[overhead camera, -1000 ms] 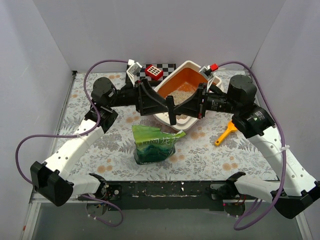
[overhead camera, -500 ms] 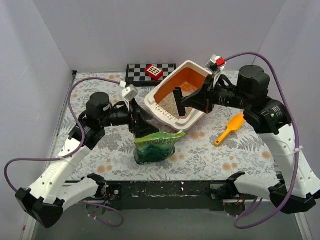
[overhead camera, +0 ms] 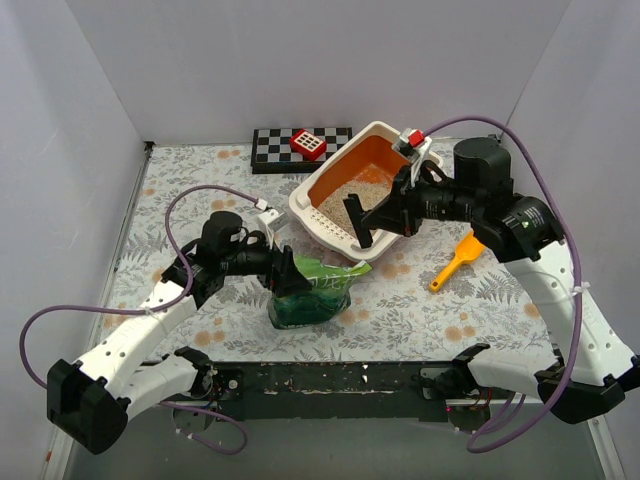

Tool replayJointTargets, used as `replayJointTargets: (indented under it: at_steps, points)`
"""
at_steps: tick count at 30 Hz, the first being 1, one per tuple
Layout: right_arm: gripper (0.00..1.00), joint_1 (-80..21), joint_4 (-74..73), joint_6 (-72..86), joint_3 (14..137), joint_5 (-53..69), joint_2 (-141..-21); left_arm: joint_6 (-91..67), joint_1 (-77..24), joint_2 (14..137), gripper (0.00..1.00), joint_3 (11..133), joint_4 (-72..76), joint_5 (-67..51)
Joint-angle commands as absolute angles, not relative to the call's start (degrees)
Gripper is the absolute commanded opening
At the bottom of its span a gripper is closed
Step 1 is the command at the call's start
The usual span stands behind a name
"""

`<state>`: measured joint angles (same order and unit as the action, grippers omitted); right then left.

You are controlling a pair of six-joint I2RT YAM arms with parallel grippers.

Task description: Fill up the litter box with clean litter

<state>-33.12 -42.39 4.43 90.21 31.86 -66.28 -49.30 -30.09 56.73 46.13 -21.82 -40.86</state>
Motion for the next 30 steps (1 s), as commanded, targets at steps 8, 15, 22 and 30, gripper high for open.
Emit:
replayJointTargets:
  at_steps: [8,15,22,30]
  points:
    - [0.01,-33.2,-45.2,0.5,88.3,34.5,-67.7,-48.2,-30.0,51.5,0.63,37.5,-17.0,-38.2]
    - [0.01,-34.4,-46.5,-3.4,88.3,36.1,-71.4,-47.2,-30.1,50.4,0.27,34.5,-14.0,-34.5]
    - [0.01,-37.5,-44.8,-10.9,87.8,36.6,-74.4,-46.3,-30.0,46.1,0.14,31.6,-10.0,-34.6]
    - [0.01,-40.9,-42.4,-23.7,84.2,38.0,-76.9,-45.1,-30.0,43.9,0.05,30.4,-8.7,-35.9]
